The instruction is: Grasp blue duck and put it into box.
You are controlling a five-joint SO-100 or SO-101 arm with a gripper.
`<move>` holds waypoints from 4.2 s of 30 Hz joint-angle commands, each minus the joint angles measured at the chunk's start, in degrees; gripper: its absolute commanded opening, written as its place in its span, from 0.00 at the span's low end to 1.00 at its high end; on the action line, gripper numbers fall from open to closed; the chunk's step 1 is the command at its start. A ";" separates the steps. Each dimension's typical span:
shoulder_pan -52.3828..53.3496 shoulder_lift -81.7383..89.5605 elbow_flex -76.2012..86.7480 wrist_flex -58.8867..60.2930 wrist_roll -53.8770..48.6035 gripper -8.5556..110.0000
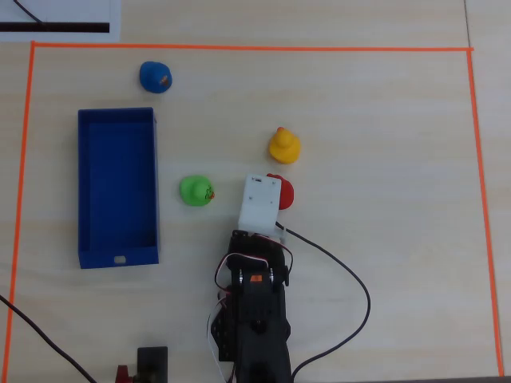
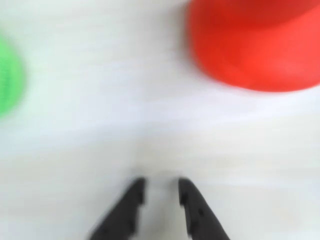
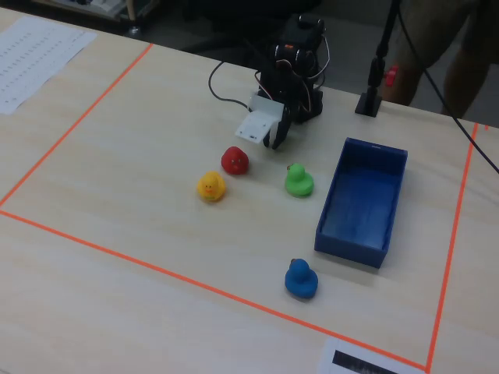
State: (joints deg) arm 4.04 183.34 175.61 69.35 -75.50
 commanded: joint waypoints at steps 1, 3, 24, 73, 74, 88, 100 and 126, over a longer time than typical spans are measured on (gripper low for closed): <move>2.37 -31.11 -29.62 -9.84 0.09 0.24; 1.93 -44.03 -46.76 -8.00 1.93 0.27; -17.84 -130.78 -144.40 2.72 19.07 0.33; -33.75 -115.14 -148.80 31.29 38.50 0.07; -36.04 -112.94 -144.14 31.11 38.85 0.07; -43.86 -101.43 -91.76 1.49 41.22 0.12; -26.72 -86.92 -85.78 -1.58 30.32 0.21; -3.60 5.98 1.67 -17.84 9.58 0.07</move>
State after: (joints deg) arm -0.26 178.77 170.95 50.01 -66.62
